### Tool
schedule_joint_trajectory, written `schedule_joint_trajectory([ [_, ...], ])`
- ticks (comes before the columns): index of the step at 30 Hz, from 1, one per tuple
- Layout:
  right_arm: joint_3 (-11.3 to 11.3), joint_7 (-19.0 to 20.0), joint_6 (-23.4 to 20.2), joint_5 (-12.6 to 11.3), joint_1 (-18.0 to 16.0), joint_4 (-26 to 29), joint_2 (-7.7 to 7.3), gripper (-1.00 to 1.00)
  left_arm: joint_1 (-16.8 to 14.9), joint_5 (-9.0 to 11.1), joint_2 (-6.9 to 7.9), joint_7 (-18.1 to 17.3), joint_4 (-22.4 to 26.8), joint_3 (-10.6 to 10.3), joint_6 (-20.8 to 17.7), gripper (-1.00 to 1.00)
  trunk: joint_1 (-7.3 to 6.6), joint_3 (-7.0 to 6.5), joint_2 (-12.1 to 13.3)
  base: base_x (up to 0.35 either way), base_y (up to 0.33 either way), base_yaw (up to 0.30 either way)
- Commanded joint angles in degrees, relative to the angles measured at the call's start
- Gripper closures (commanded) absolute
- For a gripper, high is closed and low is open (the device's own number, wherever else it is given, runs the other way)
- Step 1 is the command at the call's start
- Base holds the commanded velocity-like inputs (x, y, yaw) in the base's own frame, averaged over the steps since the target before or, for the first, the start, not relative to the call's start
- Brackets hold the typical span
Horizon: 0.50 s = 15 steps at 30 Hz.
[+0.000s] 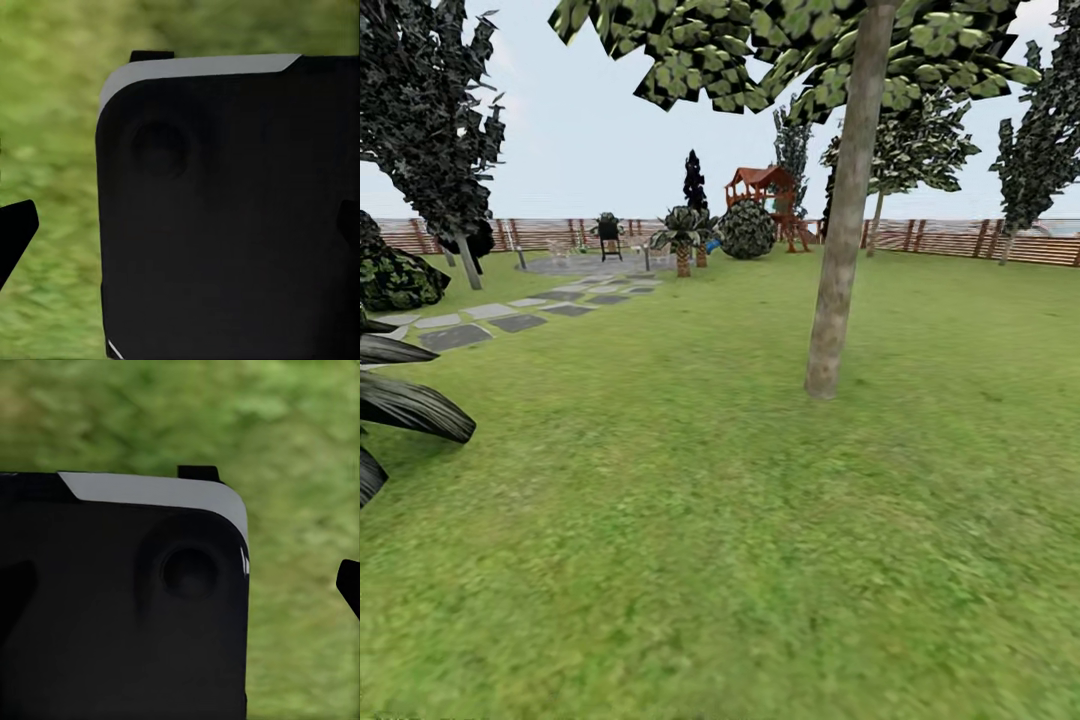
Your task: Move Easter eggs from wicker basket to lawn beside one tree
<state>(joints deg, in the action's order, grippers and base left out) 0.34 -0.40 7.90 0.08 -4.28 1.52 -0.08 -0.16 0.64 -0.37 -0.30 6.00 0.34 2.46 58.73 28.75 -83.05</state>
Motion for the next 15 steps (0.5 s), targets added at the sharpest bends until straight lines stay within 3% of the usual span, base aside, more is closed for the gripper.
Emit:
schedule_joint_trajectory([
  [1, 0.0, 0.0, 0.3, 0.0, 0.0, -0.1, -0.01, -1.00, 0.0, 0.1, 0.16, 0.0, 0.0, 0.1, 0.4, -1.00, 0.00, 0.10, 0.0, 0.000, 0.000, 0.022],
  [15, 0.0, 0.3, 0.0, 0.0, 0.0, 0.0, -0.07, -1.00, 0.0, 0.0, -0.14, -0.2, -0.2, 0.1, 0.6, -1.00, 0.00, 1.33, 0.0, 0.000, 0.000, 0.002],
])
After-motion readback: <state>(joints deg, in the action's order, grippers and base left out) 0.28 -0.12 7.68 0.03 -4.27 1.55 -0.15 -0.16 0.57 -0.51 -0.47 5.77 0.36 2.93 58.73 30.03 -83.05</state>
